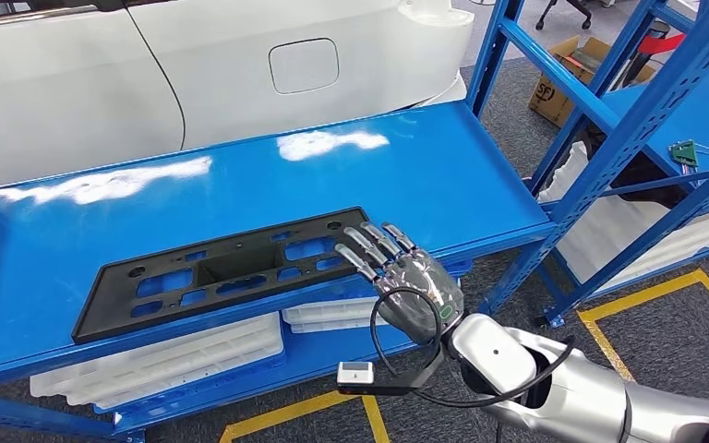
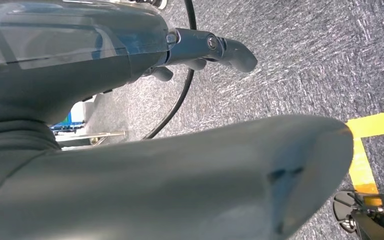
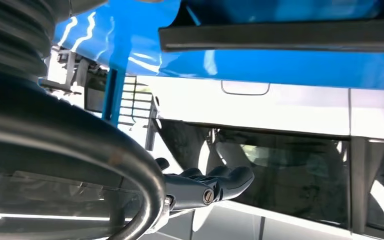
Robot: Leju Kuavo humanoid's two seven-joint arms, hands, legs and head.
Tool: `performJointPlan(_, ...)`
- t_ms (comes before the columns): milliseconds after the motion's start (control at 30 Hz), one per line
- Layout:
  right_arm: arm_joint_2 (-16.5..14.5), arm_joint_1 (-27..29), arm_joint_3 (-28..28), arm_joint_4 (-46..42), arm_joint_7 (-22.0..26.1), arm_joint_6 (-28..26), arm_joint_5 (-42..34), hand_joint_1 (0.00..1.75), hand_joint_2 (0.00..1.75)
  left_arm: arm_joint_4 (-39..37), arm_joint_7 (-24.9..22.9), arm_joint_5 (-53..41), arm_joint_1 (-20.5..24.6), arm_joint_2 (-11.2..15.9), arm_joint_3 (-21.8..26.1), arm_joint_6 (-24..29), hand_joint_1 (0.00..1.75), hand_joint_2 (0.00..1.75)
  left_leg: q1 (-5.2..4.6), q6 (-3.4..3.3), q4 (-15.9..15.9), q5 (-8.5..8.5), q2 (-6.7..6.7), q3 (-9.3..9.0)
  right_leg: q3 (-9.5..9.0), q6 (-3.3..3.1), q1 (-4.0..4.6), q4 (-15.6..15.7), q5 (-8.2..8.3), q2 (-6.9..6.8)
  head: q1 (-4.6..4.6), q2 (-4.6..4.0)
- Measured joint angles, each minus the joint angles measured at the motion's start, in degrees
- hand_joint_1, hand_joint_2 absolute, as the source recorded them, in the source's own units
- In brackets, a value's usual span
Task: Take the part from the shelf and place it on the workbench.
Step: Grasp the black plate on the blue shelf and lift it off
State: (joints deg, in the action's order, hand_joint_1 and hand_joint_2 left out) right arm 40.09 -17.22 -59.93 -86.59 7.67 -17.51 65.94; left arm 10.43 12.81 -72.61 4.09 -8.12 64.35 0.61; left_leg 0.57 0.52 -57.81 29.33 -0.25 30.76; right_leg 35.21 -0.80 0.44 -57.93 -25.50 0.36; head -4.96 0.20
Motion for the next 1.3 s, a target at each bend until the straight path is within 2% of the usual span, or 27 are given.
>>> performJointPlan(567,-0.73,5.44,-2.70,-2.42,0.74,-1.49,-2.10,0.00,1.75,0.00,0.00,0.79,0.01,0.32,0.93,0.61,0.00,0.00,0.00,0.00,0.00,0.00,0.00,0.02,0.00,0.00,0.00,0.00,0.00,0.00,0.00,0.00)
performJointPlan(1067,-5.12,1.62,-4.97,-4.01,1.86,0.80,-4.39,0.00,1.75,-0.02,0.00,0.66,0.01,0.26,0.94,0.43,0.00,0.00,0.01,0.01,0.00,0.00,0.01,0.00,-0.01,0.00,0.01,0.00,0.00,0.00,0.00,0.00)
performJointPlan(1300,-5.85,0.35,-6.01,-3.97,1.47,1.04,-5.23,0.00,1.75,-0.02,0.00,0.73,0.01,0.09,0.96,0.44,0.00,0.00,0.01,0.00,0.00,0.00,0.01,0.01,-0.01,0.00,0.00,0.00,0.00,0.00,0.00,0.00)
